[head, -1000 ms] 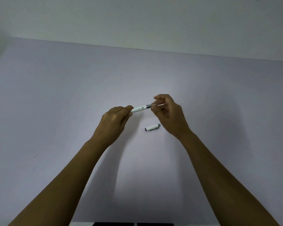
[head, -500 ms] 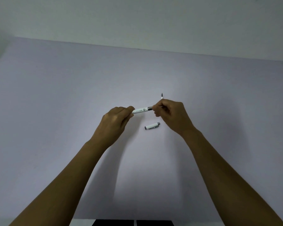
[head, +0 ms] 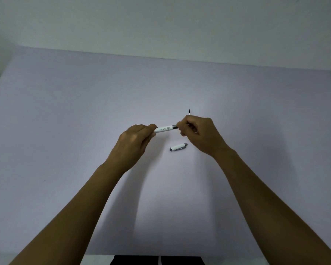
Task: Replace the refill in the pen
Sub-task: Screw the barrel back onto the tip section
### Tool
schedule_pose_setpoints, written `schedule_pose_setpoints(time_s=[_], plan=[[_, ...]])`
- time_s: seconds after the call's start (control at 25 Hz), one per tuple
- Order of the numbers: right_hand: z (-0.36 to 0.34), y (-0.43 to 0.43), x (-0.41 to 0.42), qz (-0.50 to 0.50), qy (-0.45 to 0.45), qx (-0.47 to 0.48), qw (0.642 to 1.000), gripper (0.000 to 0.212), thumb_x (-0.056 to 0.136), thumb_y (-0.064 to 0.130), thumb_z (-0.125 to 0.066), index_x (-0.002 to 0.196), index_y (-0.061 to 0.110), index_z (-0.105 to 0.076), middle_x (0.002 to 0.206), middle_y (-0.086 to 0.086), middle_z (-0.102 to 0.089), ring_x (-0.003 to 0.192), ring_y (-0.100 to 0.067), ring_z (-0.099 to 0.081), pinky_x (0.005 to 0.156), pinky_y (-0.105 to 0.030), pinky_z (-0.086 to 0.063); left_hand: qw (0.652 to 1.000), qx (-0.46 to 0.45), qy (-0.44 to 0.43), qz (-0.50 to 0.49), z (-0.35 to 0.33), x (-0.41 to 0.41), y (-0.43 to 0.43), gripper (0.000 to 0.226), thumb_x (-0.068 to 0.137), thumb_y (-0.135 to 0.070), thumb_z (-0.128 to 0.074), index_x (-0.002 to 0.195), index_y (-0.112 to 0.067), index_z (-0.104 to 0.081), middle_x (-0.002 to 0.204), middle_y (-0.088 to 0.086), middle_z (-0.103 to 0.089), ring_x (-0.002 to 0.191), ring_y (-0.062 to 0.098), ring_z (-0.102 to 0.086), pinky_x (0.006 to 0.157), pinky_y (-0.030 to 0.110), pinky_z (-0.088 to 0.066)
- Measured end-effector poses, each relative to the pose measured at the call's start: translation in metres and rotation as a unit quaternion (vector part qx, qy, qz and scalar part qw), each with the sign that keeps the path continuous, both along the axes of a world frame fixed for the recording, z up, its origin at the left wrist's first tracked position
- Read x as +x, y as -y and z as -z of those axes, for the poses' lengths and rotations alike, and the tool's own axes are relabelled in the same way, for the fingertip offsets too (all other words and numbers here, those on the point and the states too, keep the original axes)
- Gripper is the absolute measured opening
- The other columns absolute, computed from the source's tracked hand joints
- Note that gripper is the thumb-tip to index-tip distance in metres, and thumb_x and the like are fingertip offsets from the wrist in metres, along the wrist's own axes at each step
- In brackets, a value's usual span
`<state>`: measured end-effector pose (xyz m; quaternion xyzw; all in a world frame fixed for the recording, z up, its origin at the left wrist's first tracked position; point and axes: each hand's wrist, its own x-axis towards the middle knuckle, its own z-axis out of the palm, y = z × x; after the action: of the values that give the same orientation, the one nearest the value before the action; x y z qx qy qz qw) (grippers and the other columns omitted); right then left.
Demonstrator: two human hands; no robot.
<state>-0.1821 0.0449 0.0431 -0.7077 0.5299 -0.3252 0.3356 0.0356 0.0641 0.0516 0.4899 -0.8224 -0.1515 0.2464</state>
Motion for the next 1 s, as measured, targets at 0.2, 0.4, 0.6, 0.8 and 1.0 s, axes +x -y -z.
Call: schedule_pose_setpoints(time_s=[0.2, 0.4, 0.6, 0.8, 1.0], plan=[[-0.0004, 0.0009, -0.0024, -0.015, 0.006, -0.005, 1.0, 0.007, 0.087, 0.023, -0.061, 0.082, 0.018, -0.06, 0.073, 0.009, -0.066, 0.067, -0.004, -0.062, 0.063, -0.012, -0.048, 1.0, 0.0, 0.0, -0.003, 0.0005, -0.0009, -0.0009, 0.013, 0.088, -0.002, -0.06, 0.1, 0.0, -0.064, 0.065, 0.014, -0.056, 0.058, 0.026, -0.042, 0.052, 0.03, -0.036], [-0.001, 0.0012, -0.0037, -0.03, 0.016, -0.005, 0.999, 0.009, 0.086, 0.022, -0.063, 0.092, 0.018, -0.058, 0.081, 0.01, -0.063, 0.078, -0.005, -0.063, 0.074, -0.011, -0.05, 1.0, 0.002, 0.005, -0.002, 0.0009, -0.0011, -0.0008, 0.013, 0.088, -0.003, -0.059, 0.1, 0.0, -0.064, 0.066, 0.015, -0.057, 0.058, 0.031, -0.048, 0.051, 0.034, -0.039], [0.0005, 0.0019, -0.0035, -0.017, -0.015, 0.002, 1.0, 0.016, 0.091, 0.028, -0.054, 0.085, 0.015, -0.06, 0.076, -0.003, -0.068, 0.071, -0.018, -0.064, 0.067, -0.029, -0.051, 1.0, 0.0, 0.01, 0.0, 0.0003, -0.0022, -0.0004, 0.012, 0.088, -0.003, -0.059, 0.099, 0.0, -0.063, 0.064, 0.015, -0.055, 0.058, 0.027, -0.044, 0.051, 0.031, -0.036], [-0.0014, 0.0019, -0.0042, -0.031, -0.031, -0.034, 0.998, 0.017, 0.09, 0.027, -0.054, 0.082, 0.012, -0.059, 0.072, 0.0, -0.065, 0.069, -0.013, -0.06, 0.066, -0.026, -0.05, 1.0, -0.004, 0.012, 0.001, -0.0002, -0.001, -0.0012, 0.012, 0.088, -0.003, -0.059, 0.099, 0.0, -0.063, 0.065, 0.015, -0.056, 0.058, 0.028, -0.044, 0.051, 0.031, -0.036], [-0.0047, 0.001, -0.003, -0.042, -0.015, -0.031, 0.999, 0.01, 0.087, 0.023, -0.062, 0.092, 0.016, -0.059, 0.079, 0.014, -0.059, 0.08, 0.0, -0.059, 0.074, -0.008, -0.045, 1.0, -0.008, 0.015, -0.001, -0.0021, 0.0, -0.0016, 0.012, 0.088, -0.002, -0.059, 0.098, 0.0, -0.064, 0.064, 0.014, -0.056, 0.057, 0.027, -0.044, 0.051, 0.029, -0.034]])
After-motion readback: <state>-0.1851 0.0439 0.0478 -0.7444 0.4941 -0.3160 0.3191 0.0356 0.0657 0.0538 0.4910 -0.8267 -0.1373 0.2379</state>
